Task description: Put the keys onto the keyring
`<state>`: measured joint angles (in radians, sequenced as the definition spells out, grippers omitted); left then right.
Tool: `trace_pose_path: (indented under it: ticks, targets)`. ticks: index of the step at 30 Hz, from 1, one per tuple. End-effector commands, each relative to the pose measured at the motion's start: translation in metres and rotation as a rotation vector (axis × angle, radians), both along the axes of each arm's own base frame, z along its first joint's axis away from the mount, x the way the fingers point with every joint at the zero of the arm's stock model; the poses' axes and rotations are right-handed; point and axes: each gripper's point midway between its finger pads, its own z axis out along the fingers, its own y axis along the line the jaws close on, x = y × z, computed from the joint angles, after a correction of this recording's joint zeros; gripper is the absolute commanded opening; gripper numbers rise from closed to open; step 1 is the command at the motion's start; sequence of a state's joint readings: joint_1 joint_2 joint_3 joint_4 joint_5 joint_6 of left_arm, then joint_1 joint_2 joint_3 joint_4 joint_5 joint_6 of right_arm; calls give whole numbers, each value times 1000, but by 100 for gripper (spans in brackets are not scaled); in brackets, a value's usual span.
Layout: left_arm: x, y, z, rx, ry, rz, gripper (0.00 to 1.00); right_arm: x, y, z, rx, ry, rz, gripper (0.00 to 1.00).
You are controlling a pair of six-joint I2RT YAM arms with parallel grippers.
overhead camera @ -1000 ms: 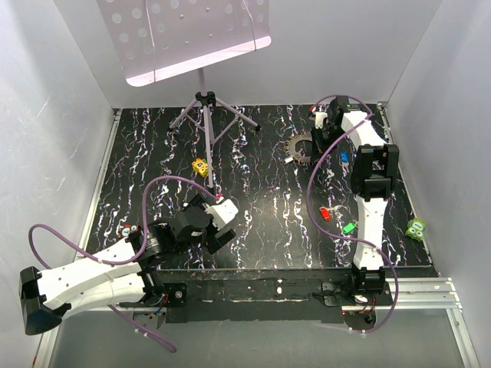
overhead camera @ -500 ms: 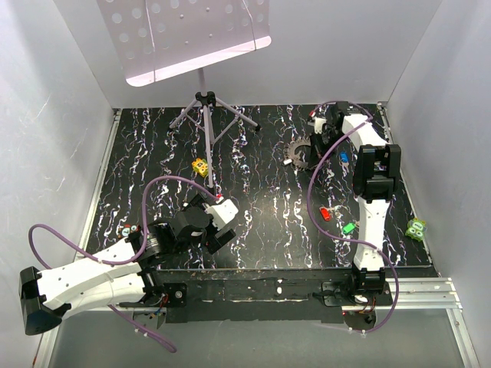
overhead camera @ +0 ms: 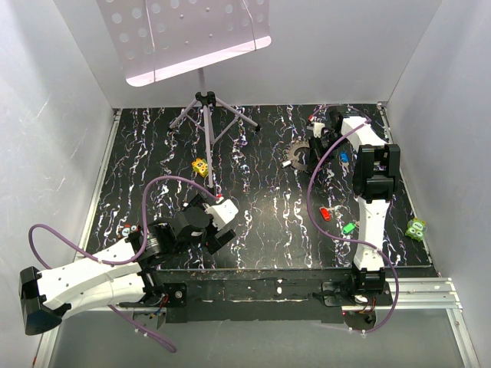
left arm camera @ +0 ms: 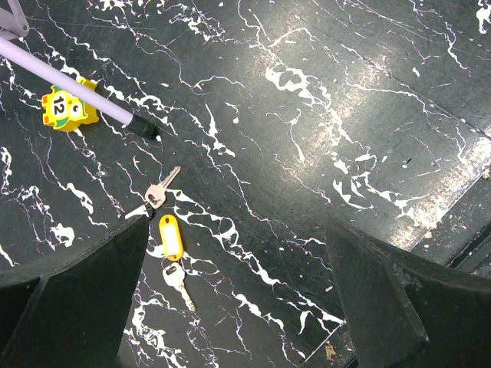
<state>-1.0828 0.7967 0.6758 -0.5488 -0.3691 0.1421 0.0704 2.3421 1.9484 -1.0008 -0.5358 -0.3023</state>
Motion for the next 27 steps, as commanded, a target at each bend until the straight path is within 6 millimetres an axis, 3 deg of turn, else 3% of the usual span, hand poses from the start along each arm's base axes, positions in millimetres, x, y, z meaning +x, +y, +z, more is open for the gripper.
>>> trace_pose_path:
  ticks: [1, 10, 15, 19, 27]
  targets:
    - [1, -2, 11, -26, -15, -7, 100, 0, 1, 24, -1, -47, 9, 13]
    - [1, -2, 11, -25, -15, -9, 100, -1, 0, 24, -4, -44, 10, 14]
    - [1, -1, 10, -24, -13, -8, 99, -3, 2, 30, 15, -54, 22, 1]
    - [1, -2, 11, -25, -15, -9, 100, -7, 9, 49, 69, -84, 47, 1]
    - [0, 0, 18, -59, -24, 2, 99, -31, 31, 110, 209, -174, 120, 1]
